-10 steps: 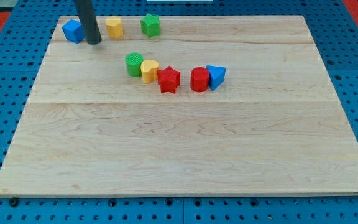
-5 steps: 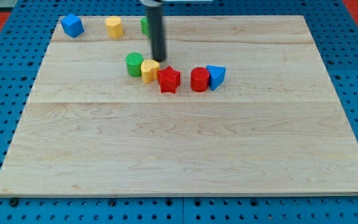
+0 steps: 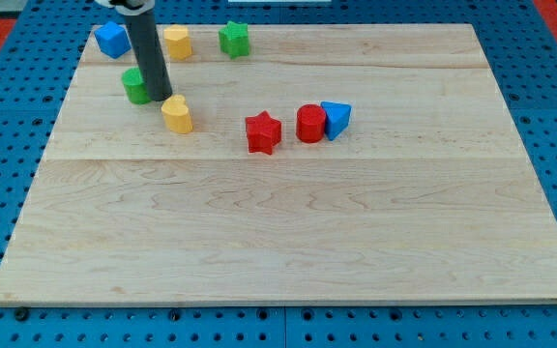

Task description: Move green circle below yellow hexagon

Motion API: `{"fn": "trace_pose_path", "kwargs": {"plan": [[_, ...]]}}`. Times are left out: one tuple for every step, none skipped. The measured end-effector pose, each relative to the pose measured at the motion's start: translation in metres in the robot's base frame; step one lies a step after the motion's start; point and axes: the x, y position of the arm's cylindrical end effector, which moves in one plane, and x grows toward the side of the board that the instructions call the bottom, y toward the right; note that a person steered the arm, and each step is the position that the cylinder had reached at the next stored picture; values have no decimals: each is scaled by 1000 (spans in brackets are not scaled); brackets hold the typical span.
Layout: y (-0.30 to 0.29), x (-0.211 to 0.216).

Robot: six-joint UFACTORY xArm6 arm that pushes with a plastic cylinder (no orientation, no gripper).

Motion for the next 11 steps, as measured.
{"fn": "trace_pose_path", "kwargs": {"plan": [[5,10],[-13,21],[-25,20],[-21,-7],[-15,-15],[-79,-34],[-78,-41],[-32,-27],[-1,-25],[16,-24],[-56,-20]]}}
